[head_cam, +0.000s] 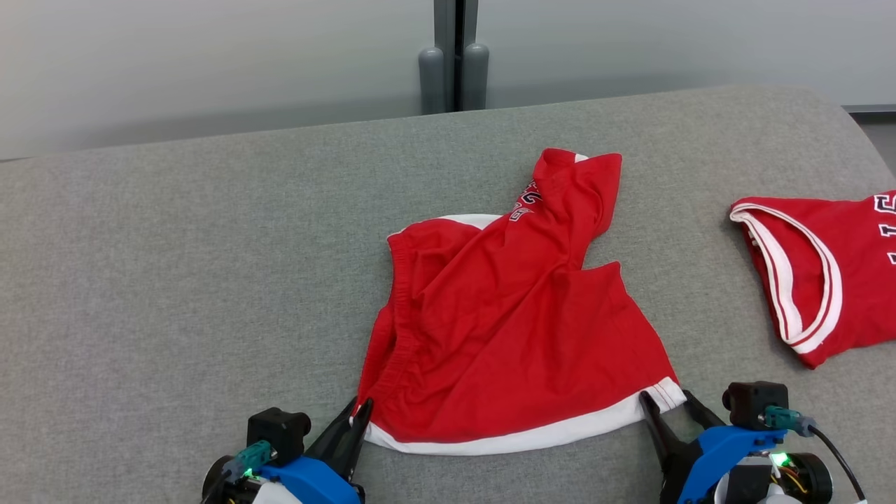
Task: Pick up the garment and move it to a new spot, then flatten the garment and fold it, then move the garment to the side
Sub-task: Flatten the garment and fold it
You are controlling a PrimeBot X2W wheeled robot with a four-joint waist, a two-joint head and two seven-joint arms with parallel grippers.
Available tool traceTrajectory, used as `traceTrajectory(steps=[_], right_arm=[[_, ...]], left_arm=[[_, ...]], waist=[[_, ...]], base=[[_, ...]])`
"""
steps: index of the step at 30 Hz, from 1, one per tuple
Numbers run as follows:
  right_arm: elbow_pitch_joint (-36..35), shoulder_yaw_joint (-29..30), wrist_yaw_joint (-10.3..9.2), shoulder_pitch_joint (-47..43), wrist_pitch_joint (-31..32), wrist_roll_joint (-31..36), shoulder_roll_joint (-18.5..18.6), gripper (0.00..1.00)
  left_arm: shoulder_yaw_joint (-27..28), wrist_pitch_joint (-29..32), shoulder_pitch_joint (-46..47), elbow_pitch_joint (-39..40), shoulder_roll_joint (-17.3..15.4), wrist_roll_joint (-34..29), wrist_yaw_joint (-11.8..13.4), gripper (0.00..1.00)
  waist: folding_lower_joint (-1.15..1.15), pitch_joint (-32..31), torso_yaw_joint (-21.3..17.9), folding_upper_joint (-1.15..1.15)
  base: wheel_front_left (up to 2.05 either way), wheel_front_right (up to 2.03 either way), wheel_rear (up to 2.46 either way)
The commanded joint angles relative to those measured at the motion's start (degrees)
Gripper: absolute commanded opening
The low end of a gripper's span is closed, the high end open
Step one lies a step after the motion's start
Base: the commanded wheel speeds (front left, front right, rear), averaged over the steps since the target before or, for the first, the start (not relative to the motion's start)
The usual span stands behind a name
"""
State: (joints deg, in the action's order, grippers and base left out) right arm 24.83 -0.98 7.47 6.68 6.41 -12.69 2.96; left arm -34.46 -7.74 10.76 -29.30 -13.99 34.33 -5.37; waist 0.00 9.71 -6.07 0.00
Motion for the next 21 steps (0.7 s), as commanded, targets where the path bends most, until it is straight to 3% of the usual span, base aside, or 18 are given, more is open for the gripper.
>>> traceTrajectory(steps=[1, 9, 15, 21], right_arm=[[1.32, -0.74, 0.07, 0.65, -0.16, -0.40, -0.12, 0.00], [-2.44, 1.49, 0.05, 2.02, -4.45, -2.67, 0.03, 0.00], [-15.84, 2.54, 0.05, 2.63, -3.83, -6.56, 0.01, 0.00], [-28.51, 4.12, 0.05, 4.27, 0.43, -5.42, 0.03, 0.00]], left_arm=[[0.01, -0.37, 0.64, -0.52, -0.10, 0.59, 0.01, 0.00], [2.51, -4.15, 0.38, 3.14, 0.94, 3.45, -0.54, 0.00], [7.40, -5.88, 0.25, 14.23, 1.30, 9.39, -1.21, 0.00], [10.09, -2.77, 3.01, 23.51, 0.11, 13.76, -1.27, 0.00]], waist=[[0.00, -0.02, 0.26, 0.00], [0.00, -1.50, 0.50, 0.00], [0.00, -2.79, -0.37, 0.00], [0.00, -3.37, -0.43, 0.00]], base=[[0.00, 0.00, 0.00], [0.00, 0.00, 0.00], [0.00, 0.00, 0.00], [0.00, 0.00, 0.00]])
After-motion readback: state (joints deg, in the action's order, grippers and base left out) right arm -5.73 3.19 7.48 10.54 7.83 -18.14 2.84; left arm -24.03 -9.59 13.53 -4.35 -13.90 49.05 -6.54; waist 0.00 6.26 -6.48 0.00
